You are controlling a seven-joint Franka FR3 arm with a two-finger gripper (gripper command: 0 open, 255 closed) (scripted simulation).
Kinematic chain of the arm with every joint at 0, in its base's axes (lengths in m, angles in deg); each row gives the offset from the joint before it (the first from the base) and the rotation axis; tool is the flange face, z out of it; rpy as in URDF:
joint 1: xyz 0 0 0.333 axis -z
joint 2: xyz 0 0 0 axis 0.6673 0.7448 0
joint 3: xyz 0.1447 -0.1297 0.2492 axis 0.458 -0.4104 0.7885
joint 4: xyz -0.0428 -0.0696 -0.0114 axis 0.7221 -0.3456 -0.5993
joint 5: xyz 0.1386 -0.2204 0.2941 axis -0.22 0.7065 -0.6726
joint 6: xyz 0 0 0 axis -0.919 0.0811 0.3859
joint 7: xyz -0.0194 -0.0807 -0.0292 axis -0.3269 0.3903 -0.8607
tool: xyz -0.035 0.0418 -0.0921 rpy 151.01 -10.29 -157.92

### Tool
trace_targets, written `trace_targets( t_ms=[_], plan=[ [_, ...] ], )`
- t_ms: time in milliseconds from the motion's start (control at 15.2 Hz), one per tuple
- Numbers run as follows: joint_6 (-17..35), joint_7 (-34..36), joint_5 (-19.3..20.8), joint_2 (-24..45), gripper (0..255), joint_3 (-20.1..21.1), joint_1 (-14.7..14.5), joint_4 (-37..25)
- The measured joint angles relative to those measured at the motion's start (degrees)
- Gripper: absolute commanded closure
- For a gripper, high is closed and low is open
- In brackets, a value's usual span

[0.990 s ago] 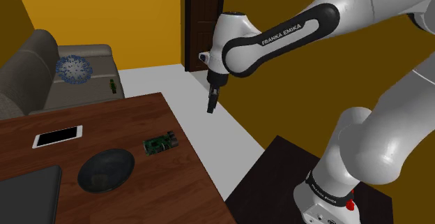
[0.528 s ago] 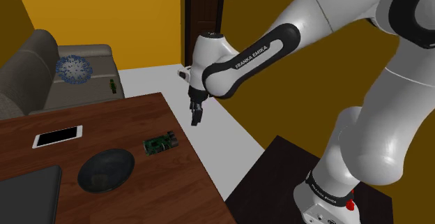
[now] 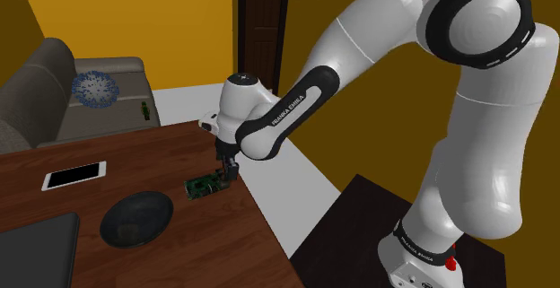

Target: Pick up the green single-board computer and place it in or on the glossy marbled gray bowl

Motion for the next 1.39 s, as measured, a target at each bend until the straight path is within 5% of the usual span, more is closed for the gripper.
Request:
trace_targets(
  t_ms=[660, 1122, 1188, 1386],
  plan=[
    [6.8, -1.3, 4.2, 11.3, 0, -0.7, -2.3, -5.6],
    [7.2, -1.2, 4.4, 12.4, 0, -0.8, -2.4, -6.2],
    [7.2, -1.2, 4.4, 12.4, 255, -0.8, -2.4, -6.2],
    [7.2, -1.2, 4.4, 12.3, 255, -0.8, -2.4, -6.2]
  ],
)
